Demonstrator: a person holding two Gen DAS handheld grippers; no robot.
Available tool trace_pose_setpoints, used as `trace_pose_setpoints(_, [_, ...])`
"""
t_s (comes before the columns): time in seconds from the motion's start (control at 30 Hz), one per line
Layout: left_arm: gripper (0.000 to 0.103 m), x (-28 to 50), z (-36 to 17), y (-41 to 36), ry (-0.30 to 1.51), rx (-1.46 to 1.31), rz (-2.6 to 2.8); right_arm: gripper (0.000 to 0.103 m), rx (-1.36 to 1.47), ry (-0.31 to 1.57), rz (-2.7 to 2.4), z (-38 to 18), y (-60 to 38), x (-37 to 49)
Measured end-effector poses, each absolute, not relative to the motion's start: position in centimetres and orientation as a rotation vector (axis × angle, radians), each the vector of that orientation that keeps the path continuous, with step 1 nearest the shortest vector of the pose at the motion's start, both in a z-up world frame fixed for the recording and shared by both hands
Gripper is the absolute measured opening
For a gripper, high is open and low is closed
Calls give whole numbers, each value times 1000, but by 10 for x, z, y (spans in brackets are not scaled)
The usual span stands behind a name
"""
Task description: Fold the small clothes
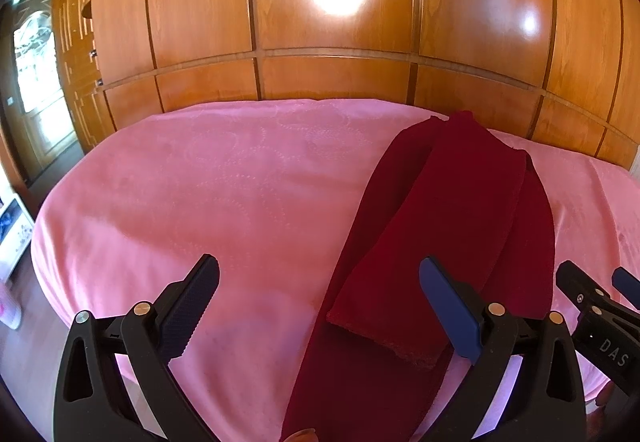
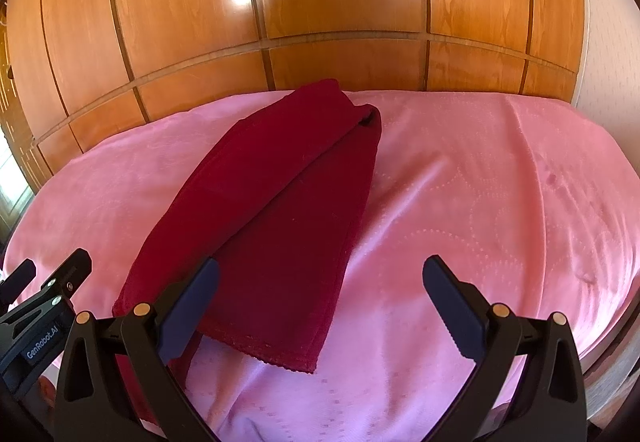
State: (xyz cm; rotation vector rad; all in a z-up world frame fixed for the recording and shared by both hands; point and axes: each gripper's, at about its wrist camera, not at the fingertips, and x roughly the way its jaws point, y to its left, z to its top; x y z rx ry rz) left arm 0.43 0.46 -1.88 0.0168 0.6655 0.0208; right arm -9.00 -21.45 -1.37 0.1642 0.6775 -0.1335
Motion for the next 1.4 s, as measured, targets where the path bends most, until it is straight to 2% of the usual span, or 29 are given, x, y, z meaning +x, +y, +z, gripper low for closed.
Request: trace_pose_setpoints(1.4, [99, 15, -20, 25, 696, -61, -44, 101, 158, 689, -61, -16, -204, -84])
